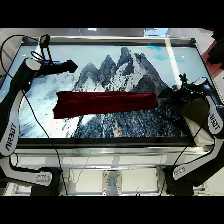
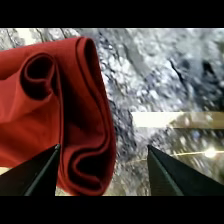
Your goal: Fold the shirts.
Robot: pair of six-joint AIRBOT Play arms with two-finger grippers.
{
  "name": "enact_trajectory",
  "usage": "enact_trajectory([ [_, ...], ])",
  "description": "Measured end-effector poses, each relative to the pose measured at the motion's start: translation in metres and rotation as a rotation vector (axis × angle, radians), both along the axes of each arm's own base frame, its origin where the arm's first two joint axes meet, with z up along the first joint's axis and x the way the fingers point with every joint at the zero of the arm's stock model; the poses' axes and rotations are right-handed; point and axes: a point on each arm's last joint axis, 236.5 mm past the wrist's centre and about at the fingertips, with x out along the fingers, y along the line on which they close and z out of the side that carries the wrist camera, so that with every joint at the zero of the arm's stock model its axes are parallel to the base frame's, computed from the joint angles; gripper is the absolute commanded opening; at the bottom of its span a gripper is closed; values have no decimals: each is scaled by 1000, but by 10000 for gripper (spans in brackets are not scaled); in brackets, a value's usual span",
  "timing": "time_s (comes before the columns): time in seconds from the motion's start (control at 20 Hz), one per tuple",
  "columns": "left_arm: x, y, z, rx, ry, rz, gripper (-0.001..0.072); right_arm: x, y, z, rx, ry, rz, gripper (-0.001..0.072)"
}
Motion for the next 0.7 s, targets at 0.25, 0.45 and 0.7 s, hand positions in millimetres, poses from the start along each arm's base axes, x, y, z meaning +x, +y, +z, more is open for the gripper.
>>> enact_trajectory([
  [0.25, -7, -32, 2, 29, -28, -90, 617, 5, 35, -12, 71, -5, 58, 610],
  [0.45, -11, -47, -3, 37, -26, -127, 363, 5, 58, -20, 73, -10, 113, 161],
  [0.7, -20, -68, -34, 38, 53, -187, 7, 14, 84, 10, 157, -84, 175, 32],
])
